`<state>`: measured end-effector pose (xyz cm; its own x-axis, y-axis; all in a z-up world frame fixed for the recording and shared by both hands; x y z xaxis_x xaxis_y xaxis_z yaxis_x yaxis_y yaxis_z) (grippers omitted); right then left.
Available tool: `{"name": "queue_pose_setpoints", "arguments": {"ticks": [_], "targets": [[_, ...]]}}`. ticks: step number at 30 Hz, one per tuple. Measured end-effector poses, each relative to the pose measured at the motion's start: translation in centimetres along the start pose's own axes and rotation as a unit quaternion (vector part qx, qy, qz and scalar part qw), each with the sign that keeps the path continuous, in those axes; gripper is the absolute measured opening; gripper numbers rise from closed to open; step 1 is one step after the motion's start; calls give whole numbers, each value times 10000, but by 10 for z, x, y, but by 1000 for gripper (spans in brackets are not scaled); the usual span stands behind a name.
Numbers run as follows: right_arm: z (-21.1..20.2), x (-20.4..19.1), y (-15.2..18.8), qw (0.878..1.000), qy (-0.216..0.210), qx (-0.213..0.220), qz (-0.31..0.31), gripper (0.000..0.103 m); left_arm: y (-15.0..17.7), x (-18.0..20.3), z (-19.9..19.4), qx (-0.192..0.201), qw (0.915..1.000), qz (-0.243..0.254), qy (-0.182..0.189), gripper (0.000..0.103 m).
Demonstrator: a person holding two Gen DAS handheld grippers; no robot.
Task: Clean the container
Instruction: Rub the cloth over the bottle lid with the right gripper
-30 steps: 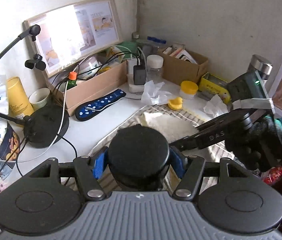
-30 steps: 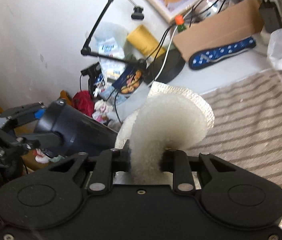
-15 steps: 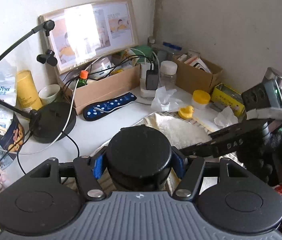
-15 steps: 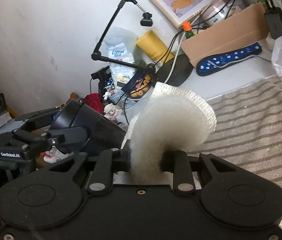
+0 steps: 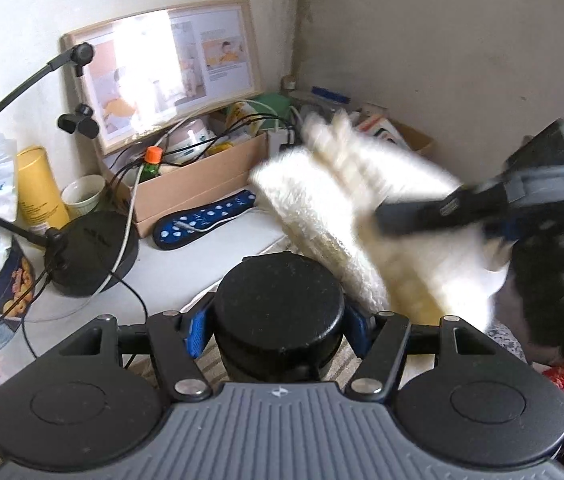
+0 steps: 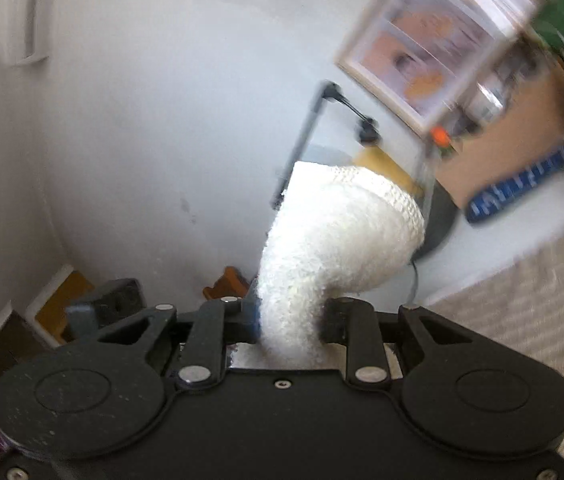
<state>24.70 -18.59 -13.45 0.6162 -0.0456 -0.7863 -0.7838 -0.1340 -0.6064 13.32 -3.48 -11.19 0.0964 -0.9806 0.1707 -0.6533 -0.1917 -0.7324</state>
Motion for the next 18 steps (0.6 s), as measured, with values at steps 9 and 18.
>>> {"name": "queue_pose_setpoints", "arguments": {"ticks": [9, 18], "targets": [[29, 60, 62, 9863, 335, -130, 1610, 23, 4, -15, -6, -53, 9991, 148, 385, 64], [40, 71, 71, 9798, 1761, -590, 735, 23, 8, -19, -10, -73, 9979, 303, 561, 64]]}}
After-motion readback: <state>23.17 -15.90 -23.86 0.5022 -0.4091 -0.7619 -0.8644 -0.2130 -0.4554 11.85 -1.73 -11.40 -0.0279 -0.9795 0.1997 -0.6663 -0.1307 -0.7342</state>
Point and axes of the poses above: each gripper's, at about its wrist camera, not at the fingertips, and z roughly the way its jaws point, x to its right, y to its underside, the point moved 6 cm from there along z, roughly the way its jaws point, and after that the axes turned 8 degrees about -z, right-handed, at the moved point
